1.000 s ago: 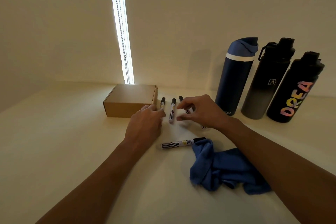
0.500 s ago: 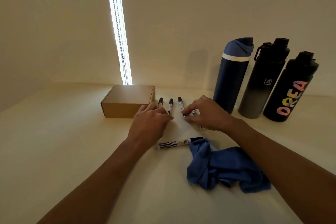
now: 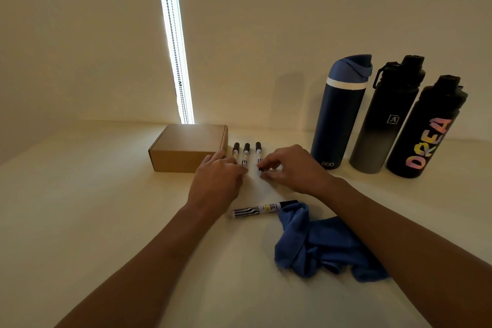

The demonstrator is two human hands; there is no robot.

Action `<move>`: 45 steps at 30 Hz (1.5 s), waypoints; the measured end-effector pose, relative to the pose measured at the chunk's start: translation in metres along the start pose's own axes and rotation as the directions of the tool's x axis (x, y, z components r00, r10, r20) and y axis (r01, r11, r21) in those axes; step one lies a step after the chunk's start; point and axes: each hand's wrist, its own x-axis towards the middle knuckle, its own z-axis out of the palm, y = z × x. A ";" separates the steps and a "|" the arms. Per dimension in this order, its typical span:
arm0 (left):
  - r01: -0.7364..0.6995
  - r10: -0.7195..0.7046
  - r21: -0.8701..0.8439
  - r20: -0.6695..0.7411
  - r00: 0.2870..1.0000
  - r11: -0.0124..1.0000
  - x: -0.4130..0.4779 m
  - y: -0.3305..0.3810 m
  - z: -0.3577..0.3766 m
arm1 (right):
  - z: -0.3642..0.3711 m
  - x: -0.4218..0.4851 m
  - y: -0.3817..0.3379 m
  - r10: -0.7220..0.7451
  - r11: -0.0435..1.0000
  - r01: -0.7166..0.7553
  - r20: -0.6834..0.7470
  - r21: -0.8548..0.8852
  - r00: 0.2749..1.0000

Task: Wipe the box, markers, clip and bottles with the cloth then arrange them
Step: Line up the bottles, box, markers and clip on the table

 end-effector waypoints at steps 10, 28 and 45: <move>0.019 -0.019 0.007 -0.007 1.000 1.000 0.000 -0.001 0.002 | 0.002 0.000 -0.001 -0.003 0.998 0.005 -0.024 0.062 1.000; 0.012 -0.011 -0.013 0.002 1.000 1.000 -0.002 -0.004 -0.004 | 0.005 0.001 -0.006 -0.011 0.990 0.016 -0.036 0.142 0.999; 0.024 -0.024 -0.004 -0.011 1.000 1.000 -0.001 -0.002 -0.004 | -0.027 -0.022 0.016 0.044 0.988 -0.040 -0.023 0.146 0.999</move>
